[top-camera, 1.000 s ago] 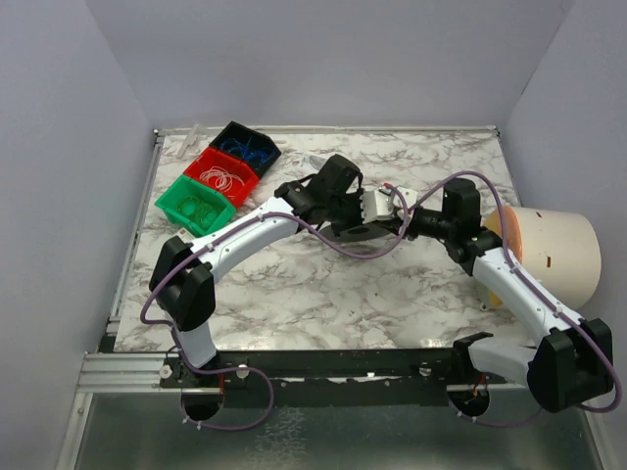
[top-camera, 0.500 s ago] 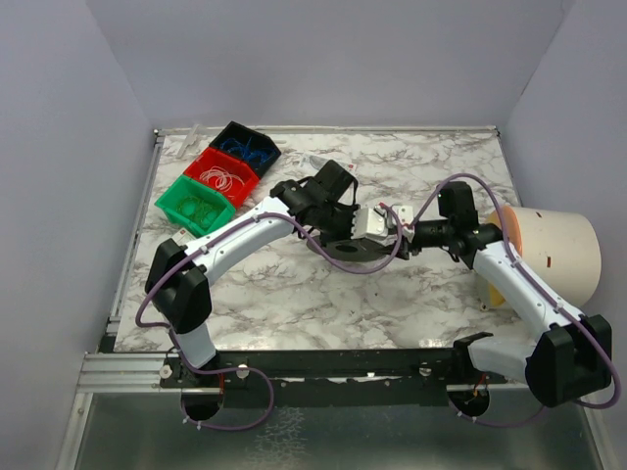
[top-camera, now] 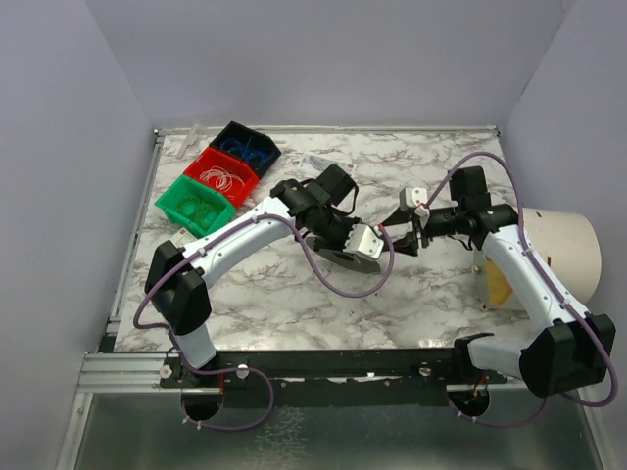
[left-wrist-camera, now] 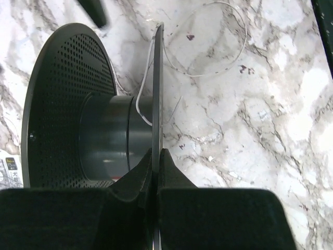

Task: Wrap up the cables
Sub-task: Wrap the cable around the cable reel.

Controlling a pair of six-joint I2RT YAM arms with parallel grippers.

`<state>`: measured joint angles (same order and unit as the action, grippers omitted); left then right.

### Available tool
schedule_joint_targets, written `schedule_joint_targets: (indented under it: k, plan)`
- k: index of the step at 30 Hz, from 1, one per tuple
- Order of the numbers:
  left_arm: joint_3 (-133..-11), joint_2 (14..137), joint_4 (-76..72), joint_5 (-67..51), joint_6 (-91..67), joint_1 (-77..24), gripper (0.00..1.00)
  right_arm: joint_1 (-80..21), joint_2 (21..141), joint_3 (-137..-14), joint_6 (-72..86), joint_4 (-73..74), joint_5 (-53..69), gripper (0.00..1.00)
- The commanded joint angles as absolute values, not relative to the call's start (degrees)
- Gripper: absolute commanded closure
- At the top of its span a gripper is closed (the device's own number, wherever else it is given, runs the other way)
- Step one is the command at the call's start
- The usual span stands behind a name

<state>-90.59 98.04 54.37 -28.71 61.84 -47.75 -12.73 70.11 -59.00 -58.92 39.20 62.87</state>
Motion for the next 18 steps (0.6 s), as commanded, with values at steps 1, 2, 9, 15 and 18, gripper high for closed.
schedule_joint_targets:
  k: [1, 2, 9, 15, 18]
  plan:
    - [-93.3, 96.3, 59.3, -31.0, 71.5, -47.8, 1.00, -9.8, 70.8, -61.7, -62.6, 48.5, 68.7, 0.40]
    - [-93.5, 96.5, 60.1, -30.4, 72.9, -47.8, 1.00, -9.4, 70.7, -61.7, -61.3, 47.3, 68.5, 0.40]
    - [-96.3, 100.1, 62.1, -26.4, 76.0, -47.7, 1.00, -9.2, 72.2, -54.2, -34.8, 14.4, 54.3, 0.40]
    - [-99.6, 102.3, 62.2, -24.9, 76.0, -47.7, 0.79, -9.8, 81.3, -56.4, -32.5, 14.8, 52.1, 0.51]
    - [-100.4, 102.6, 62.0, -24.4, 75.7, -47.7, 0.70, -10.4, 81.9, -56.0, -34.6, 16.9, 55.4, 0.55]
